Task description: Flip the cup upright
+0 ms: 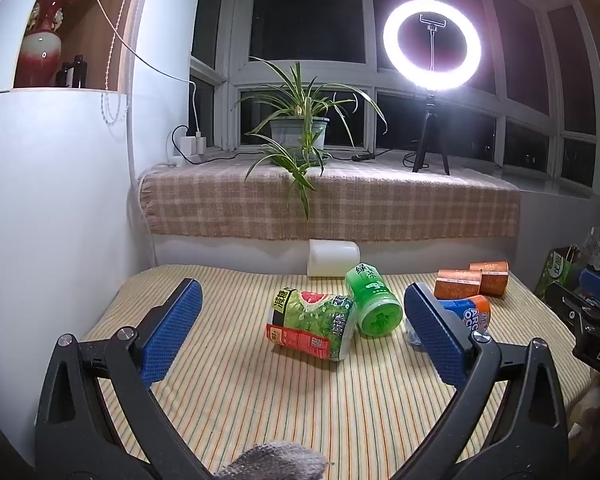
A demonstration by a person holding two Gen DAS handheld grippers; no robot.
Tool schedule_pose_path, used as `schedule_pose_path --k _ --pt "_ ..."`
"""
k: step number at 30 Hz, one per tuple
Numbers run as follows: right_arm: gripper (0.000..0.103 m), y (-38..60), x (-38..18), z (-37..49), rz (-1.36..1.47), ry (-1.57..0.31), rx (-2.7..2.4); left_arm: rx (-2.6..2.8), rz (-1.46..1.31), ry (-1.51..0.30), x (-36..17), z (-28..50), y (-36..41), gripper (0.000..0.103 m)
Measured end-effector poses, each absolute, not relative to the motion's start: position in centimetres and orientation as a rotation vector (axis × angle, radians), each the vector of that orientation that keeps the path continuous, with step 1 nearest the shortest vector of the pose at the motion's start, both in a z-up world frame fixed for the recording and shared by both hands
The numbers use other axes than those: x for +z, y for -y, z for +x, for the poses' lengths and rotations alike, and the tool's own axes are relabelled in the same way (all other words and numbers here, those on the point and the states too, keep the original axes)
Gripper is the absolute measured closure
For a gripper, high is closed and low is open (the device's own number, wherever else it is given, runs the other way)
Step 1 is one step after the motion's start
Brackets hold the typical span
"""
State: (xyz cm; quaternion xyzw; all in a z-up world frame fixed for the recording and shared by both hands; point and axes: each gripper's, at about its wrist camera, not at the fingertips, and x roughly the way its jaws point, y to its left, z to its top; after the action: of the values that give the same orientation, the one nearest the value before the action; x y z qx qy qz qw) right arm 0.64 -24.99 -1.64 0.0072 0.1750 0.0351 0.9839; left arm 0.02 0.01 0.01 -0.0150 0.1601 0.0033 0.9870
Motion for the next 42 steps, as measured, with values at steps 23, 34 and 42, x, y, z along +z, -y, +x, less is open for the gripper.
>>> schedule_pose_path --k 23,34,42 --pt "0.020 25.50 -1.21 0.72 0.023 -0.343 0.037 0.006 -0.028 -0.322 0.00 0.02 0.01 0.001" --pt "0.020 25.53 -1.07 0.88 0.023 -0.341 0.014 0.007 -0.028 -0.324 0.00 0.01 0.01 0.001" --pt "0.020 25.44 -1.05 0.85 0.022 -0.342 0.010 0.005 -0.027 -0.326 -0.01 0.02 0.03 0.001"
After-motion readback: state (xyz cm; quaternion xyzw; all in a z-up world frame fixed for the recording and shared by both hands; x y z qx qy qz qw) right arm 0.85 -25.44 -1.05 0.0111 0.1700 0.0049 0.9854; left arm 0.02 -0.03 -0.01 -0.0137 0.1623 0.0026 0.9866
